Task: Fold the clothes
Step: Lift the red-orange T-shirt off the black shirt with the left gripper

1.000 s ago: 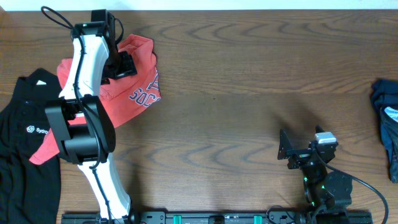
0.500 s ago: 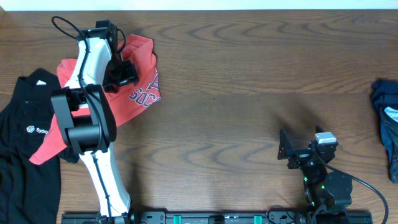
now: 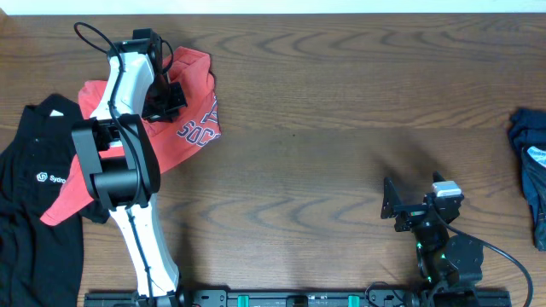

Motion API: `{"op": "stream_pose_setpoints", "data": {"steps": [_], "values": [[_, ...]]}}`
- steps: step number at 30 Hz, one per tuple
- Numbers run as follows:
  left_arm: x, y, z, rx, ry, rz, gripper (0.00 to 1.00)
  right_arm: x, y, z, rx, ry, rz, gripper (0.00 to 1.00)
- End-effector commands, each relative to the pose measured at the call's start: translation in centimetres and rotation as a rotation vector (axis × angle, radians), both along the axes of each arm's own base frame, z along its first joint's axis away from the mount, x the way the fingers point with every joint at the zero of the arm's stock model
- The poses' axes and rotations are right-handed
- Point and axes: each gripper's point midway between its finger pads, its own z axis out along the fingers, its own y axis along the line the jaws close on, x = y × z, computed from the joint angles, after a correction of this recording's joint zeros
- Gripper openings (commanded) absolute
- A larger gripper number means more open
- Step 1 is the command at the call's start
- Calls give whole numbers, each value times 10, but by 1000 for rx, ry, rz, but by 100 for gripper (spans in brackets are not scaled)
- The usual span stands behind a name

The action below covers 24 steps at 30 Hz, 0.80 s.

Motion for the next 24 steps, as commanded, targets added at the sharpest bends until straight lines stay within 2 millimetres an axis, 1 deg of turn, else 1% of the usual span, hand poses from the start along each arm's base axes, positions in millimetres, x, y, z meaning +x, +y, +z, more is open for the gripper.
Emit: {"op": "stream_pose_setpoints", "data": {"steps": [1,3,11,14,17,21,24], "values": [[4,8,10,7,-30,20,6,0,3,-1,-9,-1,17,99],[4,12,10,7,-29,28,6,0,3,-1,-8,-1,17,99],[7,10,14,15,-45,19,6,0,3,-1,-9,-1,17,99],[11,9,22,25,-72,14,6,0,3,-1,-9,-2,17,99],[19,5,45,34,-136,3,6,0,3,-1,-9,-2,17,99],[28,-4,89,51,-256,-18,6,0,3,-1,-8,-1,17,99],[31,-8,118,71,-329,-30,6,0,3,-1,-9,-2,17,99]]}}
